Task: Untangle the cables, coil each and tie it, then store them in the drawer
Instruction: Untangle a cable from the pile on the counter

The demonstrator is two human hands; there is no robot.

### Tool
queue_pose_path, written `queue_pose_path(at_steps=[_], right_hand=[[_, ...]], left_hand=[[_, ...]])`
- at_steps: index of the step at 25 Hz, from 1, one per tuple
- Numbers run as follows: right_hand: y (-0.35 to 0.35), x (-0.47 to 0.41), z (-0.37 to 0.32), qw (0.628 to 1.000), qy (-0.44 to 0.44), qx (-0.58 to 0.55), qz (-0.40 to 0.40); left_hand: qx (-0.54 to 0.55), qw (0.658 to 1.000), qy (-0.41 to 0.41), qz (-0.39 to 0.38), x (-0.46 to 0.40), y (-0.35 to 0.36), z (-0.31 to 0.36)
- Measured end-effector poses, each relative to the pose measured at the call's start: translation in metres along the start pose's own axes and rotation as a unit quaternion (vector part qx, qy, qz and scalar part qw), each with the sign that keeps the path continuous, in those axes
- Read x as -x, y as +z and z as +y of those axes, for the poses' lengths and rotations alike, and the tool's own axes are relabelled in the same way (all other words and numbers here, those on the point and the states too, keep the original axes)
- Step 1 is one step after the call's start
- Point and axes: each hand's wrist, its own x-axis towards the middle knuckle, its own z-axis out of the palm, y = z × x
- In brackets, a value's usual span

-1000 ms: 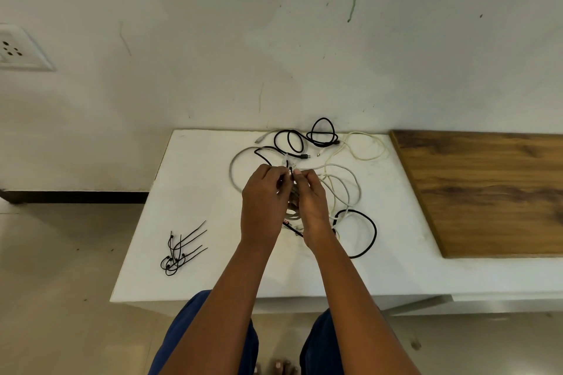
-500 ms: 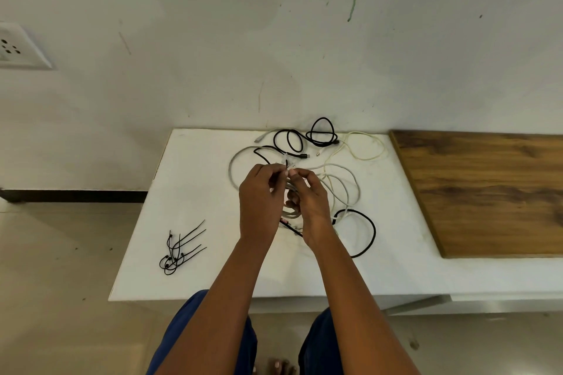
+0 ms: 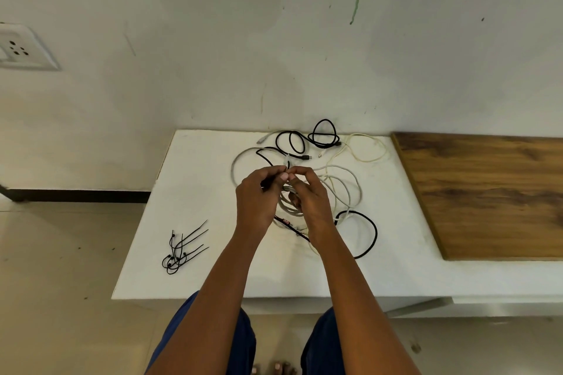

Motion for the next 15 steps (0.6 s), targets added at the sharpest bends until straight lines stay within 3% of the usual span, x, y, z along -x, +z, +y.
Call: queue_pose_path(at_steps=[6, 15], right_hand=[[-0.0003, -0.0014, 0.0071, 0.995, -0.012, 0.102, 0.012], [-0.0043, 0.0009, -0.0005, 1.0, 0.009, 0.013, -0.019]], left_hand=[[0.036, 0.999, -0.009, 0.017, 0.0065, -0.0013, 0.0061], [0.024, 0.999, 0.004, -0.027, 0.0034, -0.0074, 0.0068]])
